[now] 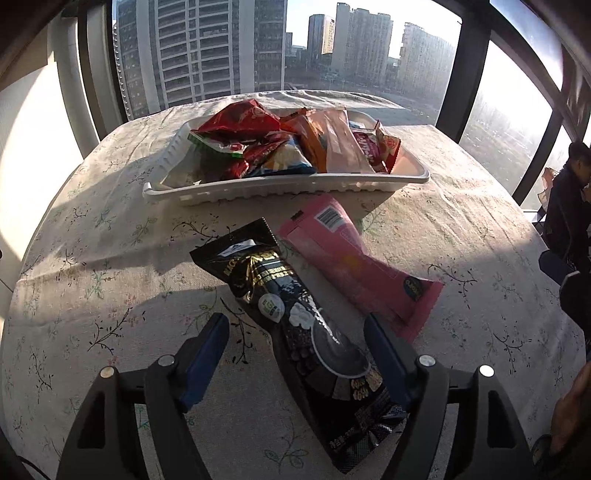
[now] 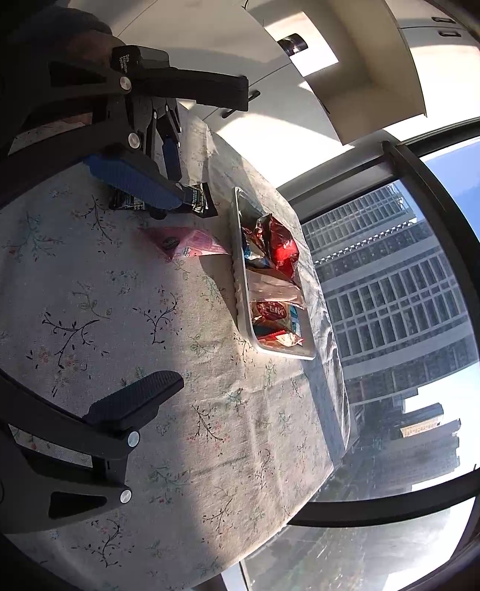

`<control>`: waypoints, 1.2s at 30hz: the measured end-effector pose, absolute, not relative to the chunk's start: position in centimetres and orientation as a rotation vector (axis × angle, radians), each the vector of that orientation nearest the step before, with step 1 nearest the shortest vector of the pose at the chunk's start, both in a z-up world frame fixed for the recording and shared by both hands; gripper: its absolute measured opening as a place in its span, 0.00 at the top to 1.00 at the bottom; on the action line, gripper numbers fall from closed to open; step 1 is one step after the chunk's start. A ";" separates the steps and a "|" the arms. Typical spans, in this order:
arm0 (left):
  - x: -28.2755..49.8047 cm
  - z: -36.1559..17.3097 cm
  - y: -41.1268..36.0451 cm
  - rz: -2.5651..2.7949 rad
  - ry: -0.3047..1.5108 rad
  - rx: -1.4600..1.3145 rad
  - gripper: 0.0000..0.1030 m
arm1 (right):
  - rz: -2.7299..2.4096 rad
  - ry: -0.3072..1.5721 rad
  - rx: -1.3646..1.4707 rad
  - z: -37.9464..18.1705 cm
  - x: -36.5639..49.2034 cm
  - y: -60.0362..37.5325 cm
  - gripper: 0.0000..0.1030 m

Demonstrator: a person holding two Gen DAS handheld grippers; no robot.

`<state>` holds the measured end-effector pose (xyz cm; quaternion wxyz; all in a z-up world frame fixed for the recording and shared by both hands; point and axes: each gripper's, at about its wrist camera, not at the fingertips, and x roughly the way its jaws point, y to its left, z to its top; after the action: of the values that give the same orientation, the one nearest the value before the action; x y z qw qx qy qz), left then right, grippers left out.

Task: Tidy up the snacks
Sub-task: 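Move both tools back toward the black and pink packets, then grasp the black packet with the left tool while the right tool grasps the pink packet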

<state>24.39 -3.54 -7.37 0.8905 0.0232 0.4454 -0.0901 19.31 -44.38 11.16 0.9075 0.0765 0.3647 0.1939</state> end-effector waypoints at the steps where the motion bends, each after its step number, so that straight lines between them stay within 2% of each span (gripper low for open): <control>1: 24.6 -7.7 -3.7 -0.186 0.934 0.057 0.27 | 0.406 0.756 0.154 11.1 19.4 -44.1 0.13; 2: 24.7 -7.7 -3.8 -0.178 0.921 0.065 0.28 | 0.411 0.758 0.146 11.0 19.3 -43.8 0.13; 4: 24.7 -7.5 -3.4 -0.183 0.915 0.048 0.45 | 0.418 0.761 0.124 10.9 19.2 -43.2 0.13; 5: 24.8 -7.4 -3.2 -0.189 0.917 0.040 0.47 | 0.420 0.761 0.113 10.9 19.1 -42.9 0.13; 7: 24.8 -7.3 -2.8 -0.189 0.922 0.040 0.59 | 0.421 0.767 0.100 10.7 19.0 -42.4 0.13; 16: 24.4 -6.9 -1.4 -0.232 0.922 0.043 0.75 | 0.445 0.817 -0.011 10.4 19.5 -39.9 0.13; 23: 22.2 -6.2 1.2 -0.275 0.888 -0.016 0.76 | 0.469 0.890 -0.145 9.5 22.1 -36.6 0.14; 26: 21.2 -5.6 2.3 -0.299 0.868 -0.049 0.76 | 0.482 0.947 -0.197 8.4 24.1 -34.5 0.19; 31: 20.3 -4.7 4.3 -0.303 0.836 -0.091 0.76 | 0.481 1.035 -0.289 6.1 27.3 -30.9 0.32; 33: 20.2 -4.5 5.1 -0.301 0.828 -0.107 0.76 | 0.470 1.061 -0.335 5.0 28.5 -29.8 0.41; 36: 20.2 -4.4 6.0 -0.306 0.818 -0.122 0.76 | 0.468 1.074 -0.354 4.3 29.7 -28.9 0.45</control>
<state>20.16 6.00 -4.40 0.9043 -0.0592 0.3961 -0.1480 29.67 -28.87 4.32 0.8186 -0.1663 0.5040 0.2196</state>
